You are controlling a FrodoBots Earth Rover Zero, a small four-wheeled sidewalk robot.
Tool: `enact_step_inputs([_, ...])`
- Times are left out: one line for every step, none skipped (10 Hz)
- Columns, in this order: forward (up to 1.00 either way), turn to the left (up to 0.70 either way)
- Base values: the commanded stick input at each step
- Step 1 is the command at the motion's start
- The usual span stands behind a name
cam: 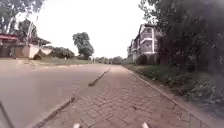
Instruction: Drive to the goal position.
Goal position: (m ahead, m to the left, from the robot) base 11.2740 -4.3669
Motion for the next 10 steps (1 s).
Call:
enact_step_inputs([0.50, 0.00])
enact_step_inputs([0.50, 0.00])
enact_step_inputs([0.50, -0.50])
enact_step_inputs([0.50, -0.50])
enact_step_inputs([0.50, -0.50])
enact_step_inputs([0.50, -0.50])
enact_step_inputs([0.50, -0.50])
enact_step_inputs([0.50, -0.50])
enact_step_inputs([0.50, -0.28])
enact_step_inputs([0.50, -0.03])
